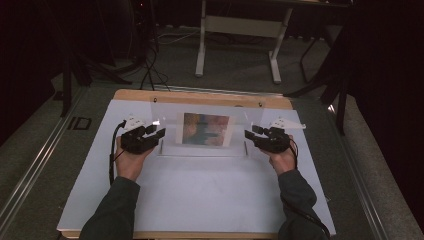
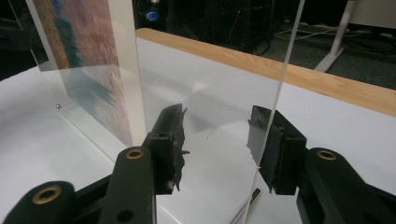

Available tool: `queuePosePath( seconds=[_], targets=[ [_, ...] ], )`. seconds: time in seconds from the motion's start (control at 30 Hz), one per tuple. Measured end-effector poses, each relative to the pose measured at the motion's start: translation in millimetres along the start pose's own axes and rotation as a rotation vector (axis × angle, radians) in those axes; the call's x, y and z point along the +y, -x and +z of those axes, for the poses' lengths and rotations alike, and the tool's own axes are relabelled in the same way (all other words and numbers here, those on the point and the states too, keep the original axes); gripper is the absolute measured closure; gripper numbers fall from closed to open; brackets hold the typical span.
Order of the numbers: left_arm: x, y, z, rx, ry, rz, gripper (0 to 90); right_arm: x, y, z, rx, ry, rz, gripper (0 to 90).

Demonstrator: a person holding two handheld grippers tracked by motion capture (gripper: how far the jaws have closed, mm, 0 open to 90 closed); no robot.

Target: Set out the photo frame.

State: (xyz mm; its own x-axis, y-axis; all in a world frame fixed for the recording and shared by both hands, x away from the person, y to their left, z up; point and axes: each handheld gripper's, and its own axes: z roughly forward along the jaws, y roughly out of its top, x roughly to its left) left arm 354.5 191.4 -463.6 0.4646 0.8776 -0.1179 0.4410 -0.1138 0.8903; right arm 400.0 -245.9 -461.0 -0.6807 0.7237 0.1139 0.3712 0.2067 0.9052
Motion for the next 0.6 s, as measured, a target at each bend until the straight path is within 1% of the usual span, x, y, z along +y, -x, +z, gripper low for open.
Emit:
queuePosePath(
  seconds=[0.07,0.27,0.43,0.57,0.6],
  targets=[
    [-1.1,-1.0,0.1,0.001,0.007,-0.003,57.9,-0.8,-2.9,-0.6,-0.006,-0.002,0.001,54.3],
    [-2.5,-2.9,-0.6,-0.003,0.010,-0.009,57.7,-1.6,-6.3,-0.4,-0.010,0.001,0.000,54.3],
    [-3.2,-3.0,-1.2,-0.005,0.011,-0.011,57.4,-2.5,-7.2,-1.2,-0.010,0.004,-0.003,54.5],
    [-4.1,-2.6,-1.2,-0.002,0.018,-0.012,57.2,-2.4,-7.1,-1.9,-0.007,-0.003,-0.011,54.5],
    [-4.0,-2.5,-0.8,0.000,0.017,-0.007,57.2,-2.3,-5.7,-0.6,-0.005,-0.001,-0.020,54.1]
  ],
)
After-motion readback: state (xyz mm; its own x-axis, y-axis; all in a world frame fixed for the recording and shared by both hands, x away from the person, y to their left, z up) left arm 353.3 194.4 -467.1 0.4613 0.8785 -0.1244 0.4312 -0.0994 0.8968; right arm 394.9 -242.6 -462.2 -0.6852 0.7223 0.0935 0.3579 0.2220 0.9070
